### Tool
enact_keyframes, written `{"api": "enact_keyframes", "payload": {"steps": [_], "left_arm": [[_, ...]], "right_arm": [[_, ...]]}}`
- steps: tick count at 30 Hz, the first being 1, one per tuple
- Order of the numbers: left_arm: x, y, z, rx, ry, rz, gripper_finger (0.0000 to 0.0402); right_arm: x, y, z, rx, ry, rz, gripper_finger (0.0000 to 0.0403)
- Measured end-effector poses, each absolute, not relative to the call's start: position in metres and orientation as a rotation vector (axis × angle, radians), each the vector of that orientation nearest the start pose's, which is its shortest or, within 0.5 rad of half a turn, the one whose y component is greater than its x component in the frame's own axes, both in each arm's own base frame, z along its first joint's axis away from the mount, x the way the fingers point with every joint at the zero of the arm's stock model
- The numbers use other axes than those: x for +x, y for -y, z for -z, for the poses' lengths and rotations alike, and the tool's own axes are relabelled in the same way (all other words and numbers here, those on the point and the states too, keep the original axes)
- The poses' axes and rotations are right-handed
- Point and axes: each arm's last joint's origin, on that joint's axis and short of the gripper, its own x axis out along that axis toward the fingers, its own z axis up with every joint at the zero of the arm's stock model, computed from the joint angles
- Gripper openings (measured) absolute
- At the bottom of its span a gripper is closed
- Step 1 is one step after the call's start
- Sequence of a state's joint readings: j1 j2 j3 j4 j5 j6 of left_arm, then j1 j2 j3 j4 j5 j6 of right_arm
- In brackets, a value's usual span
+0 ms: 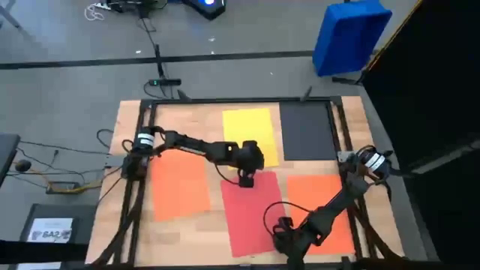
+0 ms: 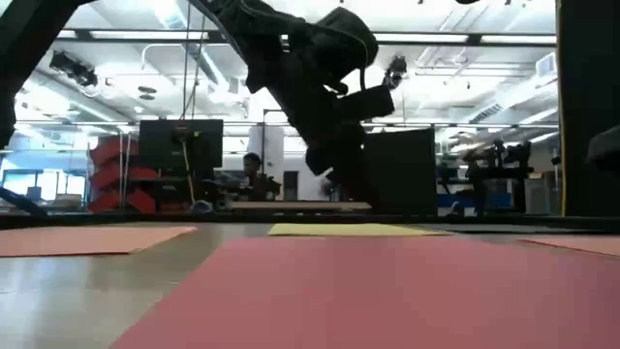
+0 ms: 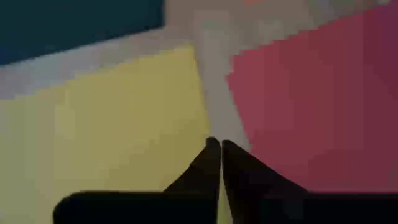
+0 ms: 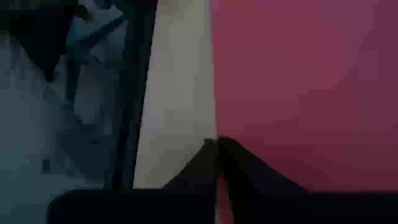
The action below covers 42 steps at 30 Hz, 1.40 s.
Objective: Organize paper
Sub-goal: Stack the red paper on top of the red paper
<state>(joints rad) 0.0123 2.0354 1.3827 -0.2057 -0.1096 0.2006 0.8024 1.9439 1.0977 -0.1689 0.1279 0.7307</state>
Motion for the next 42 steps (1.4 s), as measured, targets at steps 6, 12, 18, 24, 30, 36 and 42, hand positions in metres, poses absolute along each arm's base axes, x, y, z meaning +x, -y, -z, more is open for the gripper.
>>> {"api": "enact_keyframes", "payload": {"steps": [6,12,18,24,30,36,42], "left_arm": [[0.432,-0.009,-0.165,0.23,-0.868,-0.03,0.0],[0.432,-0.009,-0.165,0.23,-0.875,-0.037,0.0],[0.433,-0.003,-0.157,0.206,-0.894,-0.008,0.0],[0.435,-0.001,-0.136,0.182,-0.938,-0.013,0.0],[0.437,0.005,-0.13,0.177,-0.946,-0.018,0.0],[0.439,0.011,-0.13,0.183,-0.92,-0.003,0.0],[0.44,0.014,-0.13,0.17,-0.909,0.03,0.0]], "right_arm": [[0.263,-0.267,-0.124,0.202,-1.073,-0.237,0.0],[0.263,-0.267,-0.124,0.202,-1.072,-0.237,0.0],[0.263,-0.267,-0.124,0.201,-1.072,-0.237,0.0],[0.264,-0.266,-0.124,0.204,-1.073,-0.235,0.0],[0.265,-0.265,-0.124,0.206,-1.072,-0.233,0.0],[0.266,-0.264,-0.124,0.208,-1.072,-0.23,0.0],[0.267,-0.263,-0.124,0.209,-1.071,-0.228,0.0]]}}
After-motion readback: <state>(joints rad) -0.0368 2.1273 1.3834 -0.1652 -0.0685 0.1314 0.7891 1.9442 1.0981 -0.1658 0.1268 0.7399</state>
